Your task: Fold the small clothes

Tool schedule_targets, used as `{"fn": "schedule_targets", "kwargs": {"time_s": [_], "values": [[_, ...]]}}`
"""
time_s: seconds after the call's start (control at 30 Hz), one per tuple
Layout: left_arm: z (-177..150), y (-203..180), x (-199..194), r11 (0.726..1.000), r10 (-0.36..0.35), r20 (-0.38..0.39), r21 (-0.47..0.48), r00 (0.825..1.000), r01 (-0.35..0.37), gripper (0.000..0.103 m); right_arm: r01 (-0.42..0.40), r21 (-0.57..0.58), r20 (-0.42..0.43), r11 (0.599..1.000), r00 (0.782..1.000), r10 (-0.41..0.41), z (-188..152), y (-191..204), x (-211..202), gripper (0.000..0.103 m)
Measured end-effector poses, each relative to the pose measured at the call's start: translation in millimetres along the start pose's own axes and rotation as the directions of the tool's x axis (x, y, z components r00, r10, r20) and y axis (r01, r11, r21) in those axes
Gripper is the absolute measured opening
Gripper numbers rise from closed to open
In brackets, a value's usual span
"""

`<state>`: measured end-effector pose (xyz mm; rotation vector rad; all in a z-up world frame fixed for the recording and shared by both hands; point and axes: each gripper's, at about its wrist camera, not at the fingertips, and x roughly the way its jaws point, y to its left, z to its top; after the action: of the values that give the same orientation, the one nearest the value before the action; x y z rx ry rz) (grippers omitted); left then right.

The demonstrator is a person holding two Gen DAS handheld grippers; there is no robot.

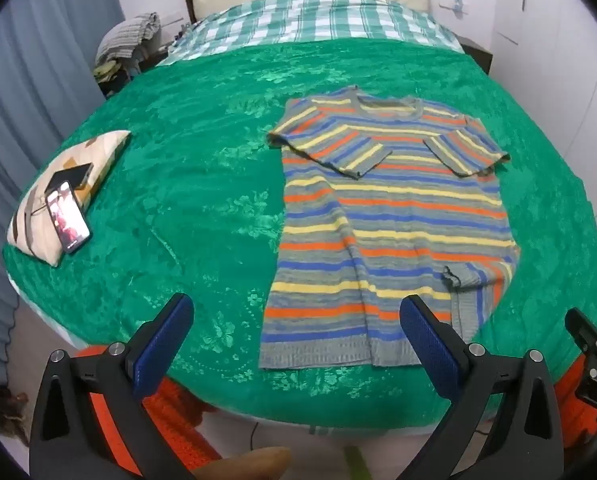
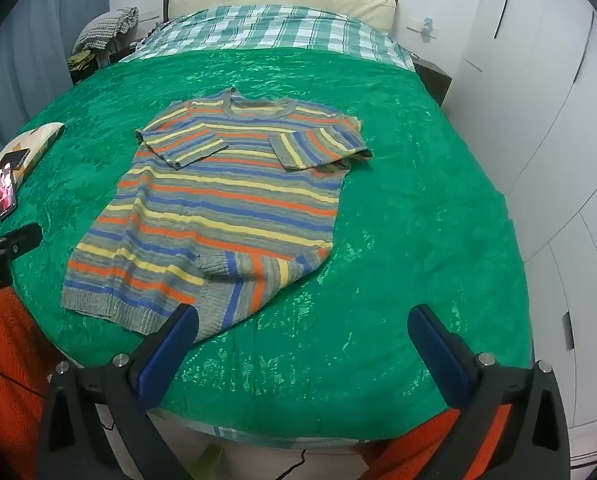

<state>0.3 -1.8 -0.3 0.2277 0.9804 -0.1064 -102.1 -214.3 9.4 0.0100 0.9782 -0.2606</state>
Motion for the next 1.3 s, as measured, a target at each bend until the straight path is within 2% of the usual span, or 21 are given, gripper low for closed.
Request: {"fn": "schedule_targets", "kwargs": {"time_s": [0.07,0.1,0.2,0.4,0.67,0.83,1.17,1.3], "values": [[2,-4,0,1.000,0.014,-0.001,0.009,1.000,-0.014,0.103,-0.003,0.001,0.003,1.000,1.000,0.003,0,1,0,0.103],[-1,1,0,0.999,-0.040,0.027,-0.031,0.999,0.041,0.103,-0.006,0.001,0.004,1.000,1.000,0.006,1,2,-1,0.103],[0,-6,-4,0.999,-0.030,0.034,-0.020,0.999,0.031,0.103,-0.012,-0.009,0.006,1.000,1.000,0.012,1,5,-2,0.103],[-7,3,-6,0.999,-0.031,0.053,-0.015,0.998,0.032,0.103,-0.012,-0.032,0.008,0.999,1.000,0.013,-5,17,-4,0.103],[-11,3,-5,0.999,-0.046,0.042,-0.012,0.998,0.047,0.103,-0.014,-0.052,0.003,0.999,1.000,0.015,-2,28,-3,0.103],[-12,3,-1,0.997,-0.075,0.010,-0.026,0.997,0.076,0.103,-0.019,-0.059,0.002,0.998,1.000,0.019,-4,31,-2,0.103],[-15,-1,-2,1.000,-0.013,0.025,0.004,1.000,0.013,0.103,-0.022,-0.059,-0.004,0.998,1.000,0.022,-6,33,-1,0.103],[-15,1,1,1.000,-0.020,0.007,0.000,1.000,0.020,0.103,-0.022,-0.058,-0.006,0.998,1.000,0.022,-7,32,-1,0.103]]}}
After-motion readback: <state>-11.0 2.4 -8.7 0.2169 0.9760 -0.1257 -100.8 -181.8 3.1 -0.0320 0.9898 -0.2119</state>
